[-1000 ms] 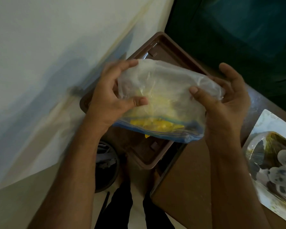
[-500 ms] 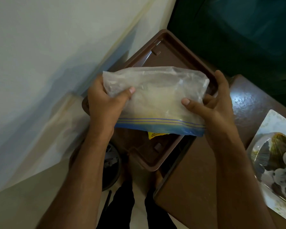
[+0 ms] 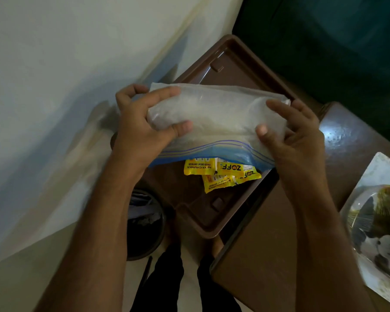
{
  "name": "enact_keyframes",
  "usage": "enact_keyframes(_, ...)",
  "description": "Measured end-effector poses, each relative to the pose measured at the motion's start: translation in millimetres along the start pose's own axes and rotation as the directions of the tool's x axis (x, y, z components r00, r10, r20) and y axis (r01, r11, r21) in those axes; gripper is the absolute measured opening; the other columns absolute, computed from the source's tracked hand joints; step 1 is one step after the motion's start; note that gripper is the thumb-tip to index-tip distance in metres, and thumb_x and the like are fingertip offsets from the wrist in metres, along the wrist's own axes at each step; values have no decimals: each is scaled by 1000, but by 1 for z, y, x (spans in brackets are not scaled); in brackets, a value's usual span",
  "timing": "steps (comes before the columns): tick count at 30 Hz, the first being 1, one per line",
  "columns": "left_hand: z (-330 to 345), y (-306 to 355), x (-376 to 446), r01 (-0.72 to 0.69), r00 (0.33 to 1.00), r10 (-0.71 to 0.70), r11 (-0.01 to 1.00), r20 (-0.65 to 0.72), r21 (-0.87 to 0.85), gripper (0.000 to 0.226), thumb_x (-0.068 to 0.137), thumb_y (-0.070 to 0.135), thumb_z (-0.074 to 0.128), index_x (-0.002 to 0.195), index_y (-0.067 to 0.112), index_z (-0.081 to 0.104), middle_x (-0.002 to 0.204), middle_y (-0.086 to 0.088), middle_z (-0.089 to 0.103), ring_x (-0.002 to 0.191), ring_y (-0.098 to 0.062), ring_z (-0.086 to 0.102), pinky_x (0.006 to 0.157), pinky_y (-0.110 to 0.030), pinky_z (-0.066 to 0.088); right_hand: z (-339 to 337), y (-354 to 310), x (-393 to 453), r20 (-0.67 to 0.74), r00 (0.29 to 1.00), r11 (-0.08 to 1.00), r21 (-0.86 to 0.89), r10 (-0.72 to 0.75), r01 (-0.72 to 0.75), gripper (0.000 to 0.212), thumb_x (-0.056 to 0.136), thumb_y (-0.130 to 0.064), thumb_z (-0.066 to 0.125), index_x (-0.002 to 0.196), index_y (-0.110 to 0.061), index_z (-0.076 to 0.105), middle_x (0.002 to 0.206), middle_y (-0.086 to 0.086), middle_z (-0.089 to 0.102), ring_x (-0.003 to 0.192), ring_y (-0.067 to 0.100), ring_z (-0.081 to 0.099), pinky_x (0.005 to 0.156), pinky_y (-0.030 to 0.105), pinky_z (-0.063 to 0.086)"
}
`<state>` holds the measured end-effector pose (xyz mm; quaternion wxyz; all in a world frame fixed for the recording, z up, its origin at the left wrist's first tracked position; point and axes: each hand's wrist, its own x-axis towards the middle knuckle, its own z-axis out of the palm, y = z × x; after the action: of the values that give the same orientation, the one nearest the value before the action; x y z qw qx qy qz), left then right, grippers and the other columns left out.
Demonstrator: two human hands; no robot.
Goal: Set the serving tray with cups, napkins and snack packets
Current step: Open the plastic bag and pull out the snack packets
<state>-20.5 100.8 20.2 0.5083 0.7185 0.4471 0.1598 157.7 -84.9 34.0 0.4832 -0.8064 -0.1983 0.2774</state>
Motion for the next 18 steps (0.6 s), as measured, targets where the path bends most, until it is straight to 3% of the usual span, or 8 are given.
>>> enact_keyframes(1,-4,2,0,2,999,-4,998,44,59,79,53,48,93,128,40,67,137,2,30,124,3,43,102,2,36,-4,-3,1,92,995,991,-129,29,-17,78,69,-50,88,140,-32,63,166,6,24,148,24,45,114,29,49)
enact_keyframes(3,-9,9,-2,-21,997,9,985,71,173,97,44,45,94,136,33,65,140,4,25,128,-2,39,102,7,31,-7,-7,3,207,976,934,-356,66,12,111,55,-52,90,154,-24,50,169,6,13,155,16,20,119,14,28)
enact_keyframes(5,-8,16,-3,-55,997,39,959,63,279,97,46,35,101,136,23,68,144,4,24,126,-1,37,103,6,31,-4,-10,5,275,960,846,-524,58,100,121,58,-42,98,161,-17,40,168,8,10,150,12,15,110,-3,13)
enact_keyframes(6,-5,19,-4,-66,998,54,943,45,325,90,49,30,103,133,19,70,147,1,26,123,-1,38,105,2,33,0,-12,5,287,956,810,-573,58,123,120,61,-35,100,162,-15,38,166,9,14,150,15,19,112,-1,12)
enact_keyframes(9,12,27,-9,-60,989,114,896,-98,440,54,64,29,100,111,11,80,143,-7,42,116,-2,40,103,-15,44,7,-10,9,121,989,782,-606,-91,146,86,69,-27,99,144,-10,62,146,15,43,135,31,45,106,25,40)
enact_keyframes(12,29,26,-17,-68,936,242,836,-254,544,31,73,32,85,85,5,76,117,-6,58,110,-13,42,82,-28,43,15,-7,11,-136,912,650,-742,-387,165,33,73,-29,89,104,-16,83,116,13,62,115,41,53,83,37,37)
enact_keyframes(14,39,26,-20,-85,903,291,842,-315,533,26,75,31,78,78,6,71,104,-7,61,98,-14,46,76,-20,31,21,-11,11,-210,861,598,-791,-464,129,19,75,-31,79,87,-17,83,109,12,65,108,41,56,78,38,37)
enact_keyframes(18,72,38,-35,-6,932,117,952,-344,306,23,88,30,77,100,11,71,98,1,66,77,-8,59,60,-15,43,41,-18,7,-234,915,802,-581,-328,139,20,89,-30,65,95,-16,79,86,2,73,79,23,69,63,36,50)
